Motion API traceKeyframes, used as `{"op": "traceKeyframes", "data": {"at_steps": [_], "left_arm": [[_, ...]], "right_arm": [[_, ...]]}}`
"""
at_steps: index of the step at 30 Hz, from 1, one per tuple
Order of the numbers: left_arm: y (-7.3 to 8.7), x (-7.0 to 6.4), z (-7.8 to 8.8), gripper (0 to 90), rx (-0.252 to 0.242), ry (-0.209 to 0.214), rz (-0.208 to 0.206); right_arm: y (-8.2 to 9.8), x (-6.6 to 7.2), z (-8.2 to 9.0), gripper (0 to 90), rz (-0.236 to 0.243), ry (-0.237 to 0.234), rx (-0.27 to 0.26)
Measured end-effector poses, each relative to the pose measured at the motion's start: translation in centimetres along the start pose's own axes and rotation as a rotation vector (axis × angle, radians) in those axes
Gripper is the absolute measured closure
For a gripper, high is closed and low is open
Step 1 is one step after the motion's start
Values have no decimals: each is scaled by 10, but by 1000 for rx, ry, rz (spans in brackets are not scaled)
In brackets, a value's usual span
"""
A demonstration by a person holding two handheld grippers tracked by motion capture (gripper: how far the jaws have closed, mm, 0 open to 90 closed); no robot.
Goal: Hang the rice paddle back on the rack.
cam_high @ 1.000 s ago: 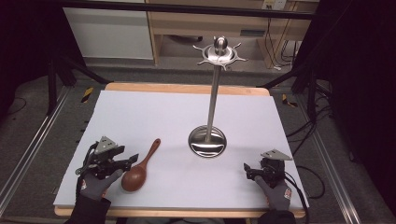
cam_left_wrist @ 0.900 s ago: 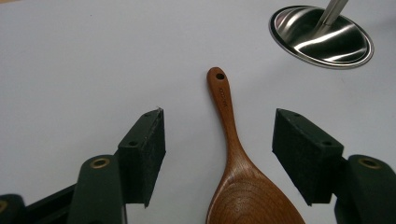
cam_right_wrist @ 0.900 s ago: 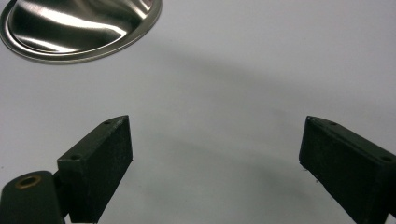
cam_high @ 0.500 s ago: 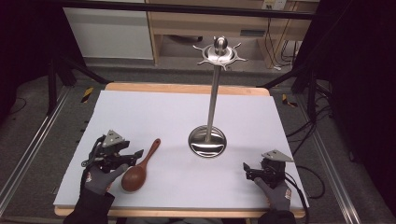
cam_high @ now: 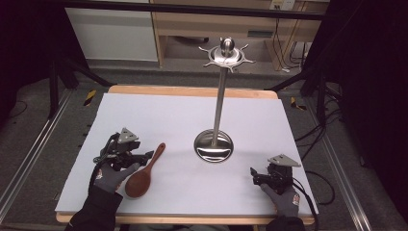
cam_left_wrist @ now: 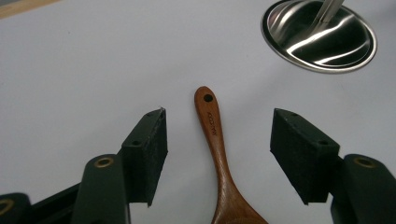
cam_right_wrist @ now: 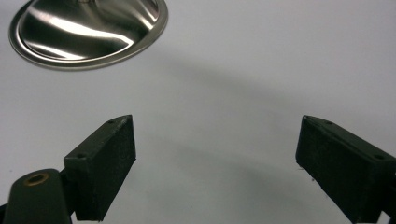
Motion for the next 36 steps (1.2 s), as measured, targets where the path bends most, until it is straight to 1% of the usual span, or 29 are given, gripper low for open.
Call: {"op": "traceKeyframes", "data": {"at_steps": [2, 4, 5, 6, 7, 12, 14, 15, 17, 19, 21, 26, 27, 29, 36], "left_arm": [[-1, 0, -2, 367, 19, -2, -8], [-1, 0, -4, 380, 29, -5, -4], [-2, 1, -5, 380, 43, -4, -12], [-2, 1, -6, 389, 43, -3, -6], [-2, 2, -7, 392, 55, -3, -12], [-1, 3, -11, 435, 106, -7, -27], [0, 3, -12, 448, 112, -6, -26], [1, 3, -14, 456, 131, -5, -31], [2, 3, -16, 464, 152, -3, -38], [3, 3, -18, 471, 162, 0, -39], [3, 2, -21, 488, 192, 7, -50], [5, 2, -25, 502, 210, 9, -40], [5, 2, -26, 507, 221, 10, -47], [6, 1, -27, 514, 229, 15, -38], [11, -1, -37, 537, 292, 33, -23]], "right_arm": [[1, 1, -2, 131, 19, -2, 15], [1, 2, -3, 130, 18, -2, 22], [1, 2, -3, 130, 18, -1, 24], [1, 1, -3, 130, 18, 1, 25], [1, 1, -3, 130, 21, 0, 25], [2, 1, -4, 130, 10, 0, 44], [2, 1, -4, 130, 7, -1, 45], [2, 1, -4, 130, 8, -1, 46], [2, 1, -4, 130, 8, -1, 47], [2, 1, -4, 130, 7, -1, 48], [2, 1, -4, 130, 7, -4, 51], [2, 2, -5, 130, 6, -8, 53], [2, 1, -4, 130, 1, -8, 55], [2, 1, -4, 130, -3, -9, 55], [1, 1, -4, 130, -4, -12, 56]]}}
Point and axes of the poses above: each handheld gripper's, and its own axes: z roughly backward along the jaws, y roughly out of its underside, x roughly to its left, the point moved 4 cm from there along -z, roughly forward along the jaws, and after that the axes turned 12 degrees about -x, right-handed, at the moved point
